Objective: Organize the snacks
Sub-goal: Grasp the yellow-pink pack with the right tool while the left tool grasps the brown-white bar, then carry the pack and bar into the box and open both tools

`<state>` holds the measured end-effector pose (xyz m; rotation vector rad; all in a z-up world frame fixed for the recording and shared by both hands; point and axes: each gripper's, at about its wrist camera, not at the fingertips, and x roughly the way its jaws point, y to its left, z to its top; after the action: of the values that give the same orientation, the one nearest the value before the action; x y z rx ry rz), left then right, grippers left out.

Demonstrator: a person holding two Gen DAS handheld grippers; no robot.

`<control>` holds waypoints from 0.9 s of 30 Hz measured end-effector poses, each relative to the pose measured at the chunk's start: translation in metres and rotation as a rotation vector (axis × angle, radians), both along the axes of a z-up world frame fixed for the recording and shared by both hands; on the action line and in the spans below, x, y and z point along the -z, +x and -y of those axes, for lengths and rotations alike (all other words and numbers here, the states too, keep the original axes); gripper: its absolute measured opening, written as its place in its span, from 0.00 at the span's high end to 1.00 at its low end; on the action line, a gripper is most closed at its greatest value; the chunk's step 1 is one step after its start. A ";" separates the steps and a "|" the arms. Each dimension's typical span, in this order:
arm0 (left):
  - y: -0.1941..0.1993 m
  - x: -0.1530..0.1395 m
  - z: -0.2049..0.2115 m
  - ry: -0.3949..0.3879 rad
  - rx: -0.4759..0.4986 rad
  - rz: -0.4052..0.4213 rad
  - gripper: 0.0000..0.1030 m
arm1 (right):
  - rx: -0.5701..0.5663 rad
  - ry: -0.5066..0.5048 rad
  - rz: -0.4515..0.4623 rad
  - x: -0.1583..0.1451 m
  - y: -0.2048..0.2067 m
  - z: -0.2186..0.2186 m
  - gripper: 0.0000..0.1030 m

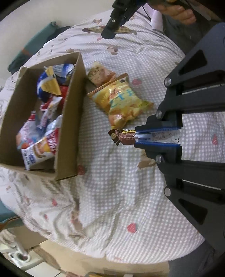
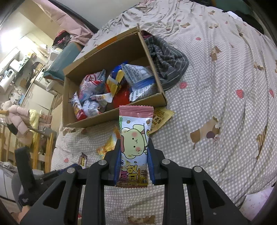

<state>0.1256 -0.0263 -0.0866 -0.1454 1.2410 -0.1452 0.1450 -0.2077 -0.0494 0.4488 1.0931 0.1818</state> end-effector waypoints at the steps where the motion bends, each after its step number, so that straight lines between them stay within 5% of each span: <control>1: -0.002 -0.002 -0.001 0.006 0.000 0.013 0.93 | -0.001 0.002 0.005 -0.001 -0.001 0.000 0.73; 12: -0.014 -0.026 0.008 0.037 0.021 0.127 0.96 | -0.002 0.014 0.029 -0.009 -0.003 -0.002 0.73; 27: 0.033 -0.117 -0.004 0.015 -0.001 0.339 0.96 | -0.025 0.113 0.121 -0.041 0.016 -0.007 0.73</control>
<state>0.1590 -0.0224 0.0300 -0.1029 0.9043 -0.1529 0.1605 -0.2003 -0.0085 0.5184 0.9733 0.2901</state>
